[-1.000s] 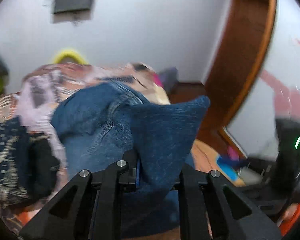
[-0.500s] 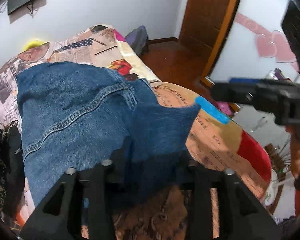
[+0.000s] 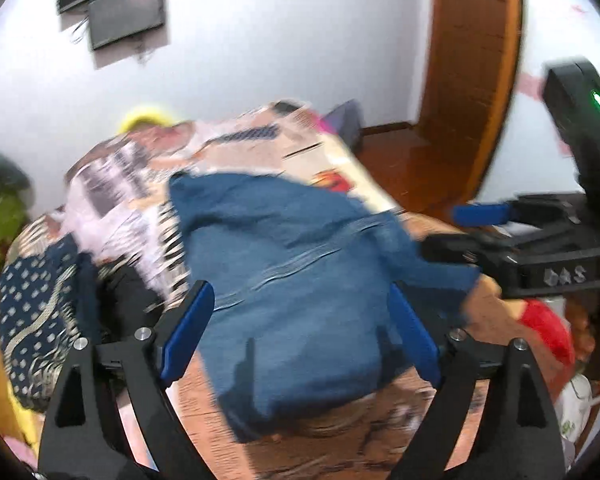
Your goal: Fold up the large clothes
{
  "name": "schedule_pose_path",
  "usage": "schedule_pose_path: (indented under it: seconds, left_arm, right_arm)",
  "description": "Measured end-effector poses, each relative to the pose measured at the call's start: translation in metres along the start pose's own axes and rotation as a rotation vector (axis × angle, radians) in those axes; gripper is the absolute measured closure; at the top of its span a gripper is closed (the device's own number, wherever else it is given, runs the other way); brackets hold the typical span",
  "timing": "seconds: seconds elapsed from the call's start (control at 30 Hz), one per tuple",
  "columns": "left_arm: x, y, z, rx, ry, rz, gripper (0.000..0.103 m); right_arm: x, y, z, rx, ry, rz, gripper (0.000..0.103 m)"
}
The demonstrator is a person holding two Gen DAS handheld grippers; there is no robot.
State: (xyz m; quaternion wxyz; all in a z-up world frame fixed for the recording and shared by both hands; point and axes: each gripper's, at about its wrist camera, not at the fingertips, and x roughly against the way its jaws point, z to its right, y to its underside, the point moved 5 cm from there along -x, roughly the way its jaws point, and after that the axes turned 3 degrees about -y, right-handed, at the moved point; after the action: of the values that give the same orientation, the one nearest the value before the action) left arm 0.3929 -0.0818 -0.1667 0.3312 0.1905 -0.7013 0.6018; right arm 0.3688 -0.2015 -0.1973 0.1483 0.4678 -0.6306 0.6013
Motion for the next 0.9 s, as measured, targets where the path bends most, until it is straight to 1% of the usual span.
schedule_pose_path:
  seconds: [0.1,0.2,0.23,0.27,0.3,0.33,0.4,0.43,0.53,0.67,0.73,0.83,0.9]
  left_arm:
    - [-0.023,0.018,-0.022,0.027,-0.048,-0.075,0.015]
    - [-0.043,0.046,-0.036,0.036,-0.083,-0.150,0.015]
    - [-0.049,0.055,-0.039,0.045,-0.079,-0.168,0.015]
    - [-0.052,0.061,-0.041,0.062,-0.059,-0.173,0.015]
    - [-0.053,0.067,-0.045,0.099,-0.029,-0.174,0.015]
    - [-0.054,0.069,-0.048,0.132,-0.005,-0.177,0.015]
    - [-0.054,0.069,-0.055,0.170,0.034,-0.196,0.015]
    - [-0.055,0.067,-0.059,0.179,0.038,-0.200,0.015]
    - [-0.057,0.058,-0.070,0.182,0.009,-0.189,0.015]
    - [-0.059,0.049,-0.080,0.191,-0.003,-0.185,0.015]
    - [-0.064,0.044,-0.088,0.205,-0.001,-0.190,0.015]
    - [-0.075,0.040,-0.098,0.260,0.072,-0.210,0.015]
    - [-0.087,0.042,-0.104,0.313,0.120,-0.244,0.015]
  right_arm:
    - [-0.020,0.013,0.010,-0.036,0.016,-0.069,0.036]
    - [-0.030,0.030,0.027,-0.083,0.041,-0.115,0.036]
    - [-0.032,0.037,0.033,-0.100,0.034,-0.125,0.036]
    - [-0.031,0.042,0.038,-0.124,0.017,-0.126,0.033]
    - [-0.030,0.046,0.040,-0.142,0.011,-0.125,0.025]
    - [-0.028,0.050,0.044,-0.165,0.013,-0.118,0.021]
    - [-0.026,0.052,0.045,-0.181,0.009,-0.111,0.021]
    - [-0.025,0.052,0.044,-0.180,0.010,-0.113,0.021]
    - [-0.022,0.043,0.039,-0.158,0.020,-0.114,0.021]
    - [-0.021,0.024,0.031,-0.133,-0.001,-0.087,0.021]
    - [-0.026,0.018,0.032,-0.125,0.010,-0.077,0.021]
    - [-0.039,0.014,0.038,-0.153,-0.001,-0.088,0.021]
    - [-0.051,0.014,0.045,-0.191,-0.029,-0.124,0.021]
